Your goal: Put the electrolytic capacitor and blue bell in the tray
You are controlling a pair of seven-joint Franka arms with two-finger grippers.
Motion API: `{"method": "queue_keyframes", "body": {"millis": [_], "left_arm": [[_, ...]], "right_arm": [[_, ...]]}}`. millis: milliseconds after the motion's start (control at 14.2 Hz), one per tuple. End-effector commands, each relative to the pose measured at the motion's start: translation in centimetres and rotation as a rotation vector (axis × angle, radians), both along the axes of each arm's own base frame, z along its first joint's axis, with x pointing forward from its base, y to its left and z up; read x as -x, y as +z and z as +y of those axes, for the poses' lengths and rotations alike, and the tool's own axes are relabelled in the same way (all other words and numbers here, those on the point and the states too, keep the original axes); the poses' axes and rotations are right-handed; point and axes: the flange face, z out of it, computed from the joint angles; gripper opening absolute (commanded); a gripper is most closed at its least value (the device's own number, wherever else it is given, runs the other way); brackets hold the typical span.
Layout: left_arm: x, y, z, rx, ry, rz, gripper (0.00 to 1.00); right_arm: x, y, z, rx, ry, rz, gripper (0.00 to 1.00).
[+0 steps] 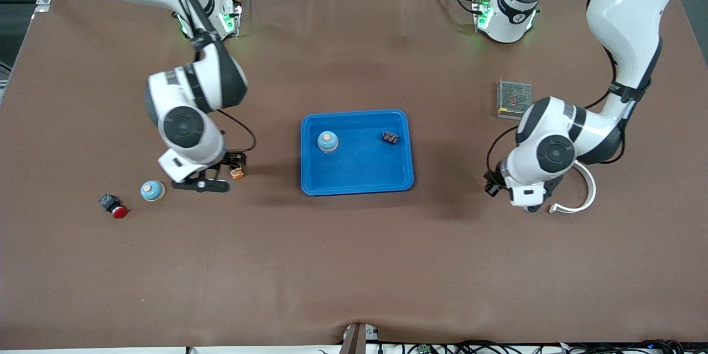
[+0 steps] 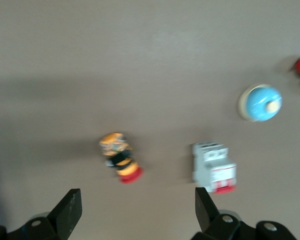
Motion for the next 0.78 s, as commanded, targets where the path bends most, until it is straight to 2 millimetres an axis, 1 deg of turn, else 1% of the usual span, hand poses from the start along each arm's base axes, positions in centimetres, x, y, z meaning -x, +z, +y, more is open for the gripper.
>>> {"method": "queue_keyframes", "body": {"millis": [0, 141, 211, 282, 493, 634, 705], "left_arm": [[0.9, 0.7, -5.8, -0.005, 0.052, -0.009, 0.00], [1.6, 0.6, -10.0, 0.003, 0.079, -0.020, 0.00], [1.8, 0.7, -11.8, 0.011, 0.089, -0.028, 0.00], [2.0, 0.7, -13.4, 0.020, 0.099, -0.033, 0.00], [2.7, 0.3, -17.7, 0.037, 0.139, -0.040, 0.00], [3.6, -0.3, -19.9, 0.042, 0.138, -0.035, 0.00], [4.1, -0.4, -21.4, 0.060, 0.132, -0.044, 0.00]], "right_arm": [[1.5, 1.0, -4.9, -0.033, 0.150, -0.013, 1.00], [2.2, 0.1, -8.6, -0.067, 0.250, -0.046, 1.00], [2.6, -0.8, -9.9, -0.080, 0.304, -0.060, 1.00], [2.8, -1.2, -10.9, -0.088, 0.347, -0.080, 1.00], [3.1, -2.8, -14.9, -0.100, 0.446, -0.121, 1.00], [3.0, -3.2, -18.6, -0.096, 0.466, -0.145, 1.00], [2.9, -3.2, -19.8, -0.094, 0.465, -0.145, 1.00]]}}
